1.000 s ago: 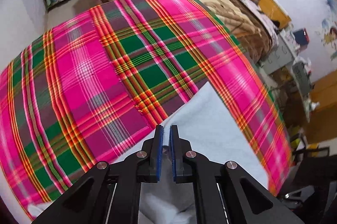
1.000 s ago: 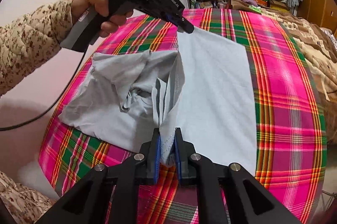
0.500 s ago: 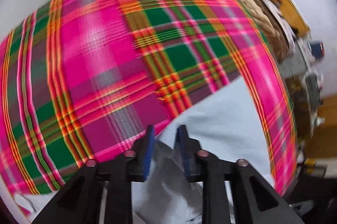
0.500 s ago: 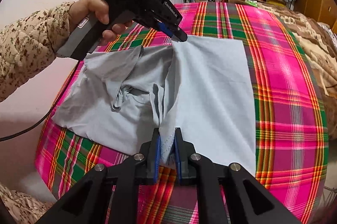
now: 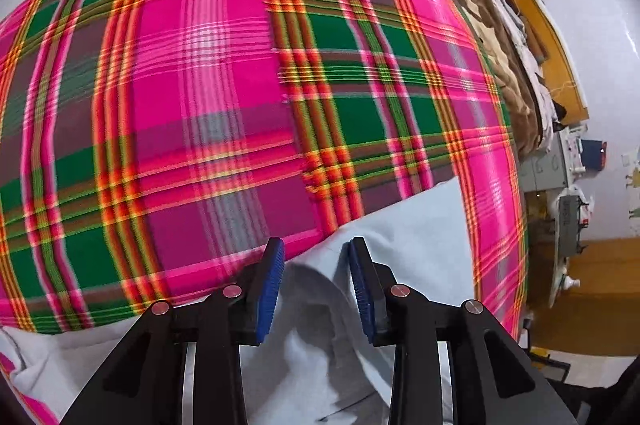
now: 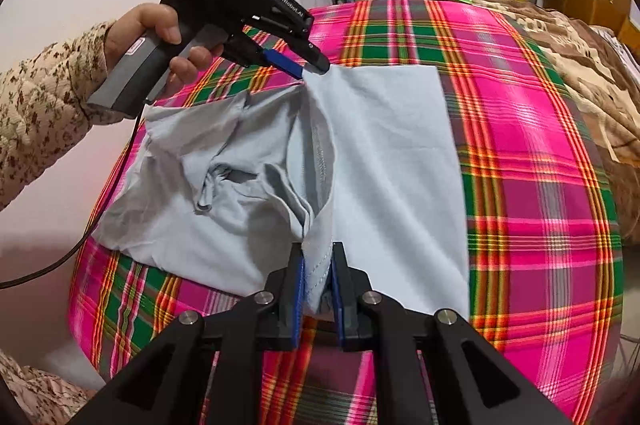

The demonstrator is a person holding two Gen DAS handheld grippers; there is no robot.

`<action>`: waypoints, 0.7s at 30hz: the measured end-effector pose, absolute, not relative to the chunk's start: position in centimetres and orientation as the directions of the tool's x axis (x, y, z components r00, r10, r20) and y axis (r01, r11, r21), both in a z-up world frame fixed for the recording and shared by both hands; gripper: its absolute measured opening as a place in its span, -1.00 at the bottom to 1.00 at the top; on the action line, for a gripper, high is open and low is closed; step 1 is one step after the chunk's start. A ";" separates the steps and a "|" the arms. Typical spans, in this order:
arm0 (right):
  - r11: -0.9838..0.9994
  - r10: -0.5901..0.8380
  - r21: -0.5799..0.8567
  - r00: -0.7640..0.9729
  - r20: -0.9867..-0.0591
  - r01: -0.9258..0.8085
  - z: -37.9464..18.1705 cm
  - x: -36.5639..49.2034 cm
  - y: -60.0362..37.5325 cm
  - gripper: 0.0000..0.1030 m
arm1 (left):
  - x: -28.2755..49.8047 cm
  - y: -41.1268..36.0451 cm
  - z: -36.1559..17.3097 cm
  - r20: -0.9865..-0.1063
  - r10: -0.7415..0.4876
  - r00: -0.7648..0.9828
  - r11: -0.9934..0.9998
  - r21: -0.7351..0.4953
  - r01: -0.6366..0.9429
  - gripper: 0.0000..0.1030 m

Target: Fold clothes

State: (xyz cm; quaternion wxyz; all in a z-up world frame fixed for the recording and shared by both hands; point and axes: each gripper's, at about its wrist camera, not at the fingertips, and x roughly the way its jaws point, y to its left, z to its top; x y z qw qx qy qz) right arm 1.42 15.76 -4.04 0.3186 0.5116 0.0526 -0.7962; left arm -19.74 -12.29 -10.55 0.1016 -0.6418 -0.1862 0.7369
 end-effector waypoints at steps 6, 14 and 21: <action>-0.801 -0.452 0.246 -0.281 -0.846 0.546 -4.1 1.0 16.8 -0.76 | -20.0 -10.7 -10.4 -0.909 0.387 -0.151 -0.914 -0.400 0.067 -0.33; -0.800 -0.459 0.256 -0.278 -0.843 0.543 -4.2 0.7 17.7 -0.76 | -19.8 -11.2 -10.9 -0.929 0.345 -0.135 -0.927 -0.360 0.106 -0.32; -0.792 -0.468 0.266 -0.266 -0.843 0.550 -4.4 0.7 17.8 -0.76 | -18.6 -9.3 -9.9 -0.936 0.311 -0.167 -0.949 -0.316 0.008 -0.53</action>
